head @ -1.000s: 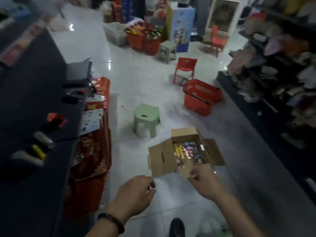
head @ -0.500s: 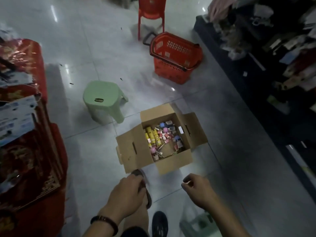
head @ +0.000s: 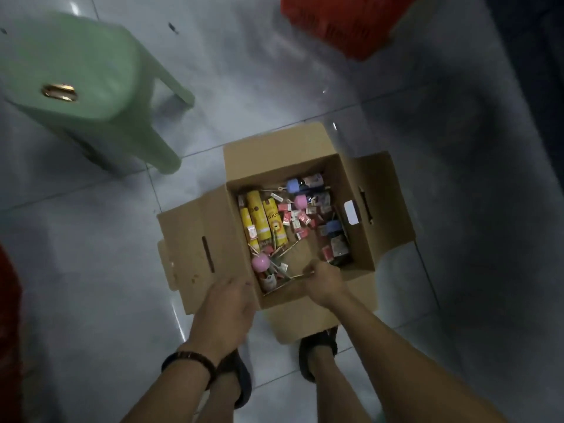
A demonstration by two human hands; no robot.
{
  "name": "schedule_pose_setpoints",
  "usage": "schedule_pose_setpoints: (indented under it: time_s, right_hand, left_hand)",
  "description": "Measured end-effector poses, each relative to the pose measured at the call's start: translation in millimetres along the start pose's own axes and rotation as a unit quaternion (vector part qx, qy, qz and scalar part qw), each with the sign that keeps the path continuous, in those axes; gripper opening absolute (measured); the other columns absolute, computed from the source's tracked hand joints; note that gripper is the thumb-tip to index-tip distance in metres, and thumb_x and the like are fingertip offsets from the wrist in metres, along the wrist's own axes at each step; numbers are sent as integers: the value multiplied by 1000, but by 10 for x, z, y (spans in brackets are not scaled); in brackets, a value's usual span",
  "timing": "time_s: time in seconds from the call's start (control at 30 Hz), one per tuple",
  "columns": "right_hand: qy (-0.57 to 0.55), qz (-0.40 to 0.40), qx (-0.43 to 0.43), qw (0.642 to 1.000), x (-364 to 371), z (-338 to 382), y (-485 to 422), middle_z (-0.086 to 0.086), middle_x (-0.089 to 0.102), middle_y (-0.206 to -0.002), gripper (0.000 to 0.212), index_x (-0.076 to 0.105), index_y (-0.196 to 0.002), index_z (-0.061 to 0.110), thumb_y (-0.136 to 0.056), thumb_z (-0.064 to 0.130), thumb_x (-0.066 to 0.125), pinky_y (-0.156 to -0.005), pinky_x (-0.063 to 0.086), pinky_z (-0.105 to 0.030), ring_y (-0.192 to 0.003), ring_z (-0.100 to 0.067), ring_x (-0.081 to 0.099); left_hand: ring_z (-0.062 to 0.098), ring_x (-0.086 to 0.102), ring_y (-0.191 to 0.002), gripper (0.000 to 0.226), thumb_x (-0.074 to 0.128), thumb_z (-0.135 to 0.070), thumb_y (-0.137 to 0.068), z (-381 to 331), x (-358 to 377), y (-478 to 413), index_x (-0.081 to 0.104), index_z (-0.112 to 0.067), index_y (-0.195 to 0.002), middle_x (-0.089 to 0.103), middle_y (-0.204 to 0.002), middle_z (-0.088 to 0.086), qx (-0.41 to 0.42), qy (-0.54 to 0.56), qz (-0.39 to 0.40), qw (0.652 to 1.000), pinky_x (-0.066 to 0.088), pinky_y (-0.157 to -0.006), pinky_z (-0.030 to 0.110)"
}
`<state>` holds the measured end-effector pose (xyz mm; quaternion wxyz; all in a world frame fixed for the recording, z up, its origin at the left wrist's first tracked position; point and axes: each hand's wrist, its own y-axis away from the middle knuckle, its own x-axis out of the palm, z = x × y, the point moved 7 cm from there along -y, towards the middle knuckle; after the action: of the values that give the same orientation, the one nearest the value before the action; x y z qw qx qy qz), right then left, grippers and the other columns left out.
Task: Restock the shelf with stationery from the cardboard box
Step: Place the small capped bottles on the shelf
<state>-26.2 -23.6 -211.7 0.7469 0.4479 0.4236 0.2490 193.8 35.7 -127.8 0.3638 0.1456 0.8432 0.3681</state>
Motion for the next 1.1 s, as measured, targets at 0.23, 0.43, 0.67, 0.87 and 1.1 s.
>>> schedule_pose_setpoints:
  time_s: [0.23,0.43,0.67,0.87,1.1]
  right_hand:
    - [4,24,-64,998,791,5,-1253,0,71,-119,54,64,-123,25,-76,19,91,-97,56,-38,-108,-22,66]
    - [9,4,-142,990,1294,251,-1636,1,65,-117,55,58,-120,33,-75,34,89,-93,58,-44,-106,-24,64]
    - [-157,-19,-164,974,589,117,-1240,11,76,-105,41,73,-118,28,-82,33,89,-82,62,-30,-95,-7,72]
    - [-247,-14,-159,956,-114,165,-814,8,79,-98,40,79,-115,25,-79,32,92,-77,62,-31,-90,-9,74]
    - [-11,-245,11,969,-530,-529,-1116,-13,63,-131,45,56,-139,12,-102,34,65,-94,54,-41,-116,-29,64]
  left_hand:
    - [14,58,-106,36,66,-9,-99,420,608,-934,58,-32,-125,58,-116,-8,-61,116,-80,988,52,-96,35]
    - [5,58,-92,35,67,-7,-98,682,825,-1090,57,-37,-114,57,-108,-9,-91,172,-132,972,47,-72,14]
    - [-6,62,-104,43,72,-9,-95,450,753,-1063,57,-36,-124,62,-121,-14,-55,200,-168,964,56,-91,16]
    - [1,64,-120,77,89,-19,-83,-25,953,-1281,49,-40,-145,63,-136,-18,10,304,-50,951,56,-101,30]
    - [18,70,-108,48,78,-23,-95,41,1119,-1442,58,-32,-138,73,-116,-4,-82,430,-64,897,57,-86,34]
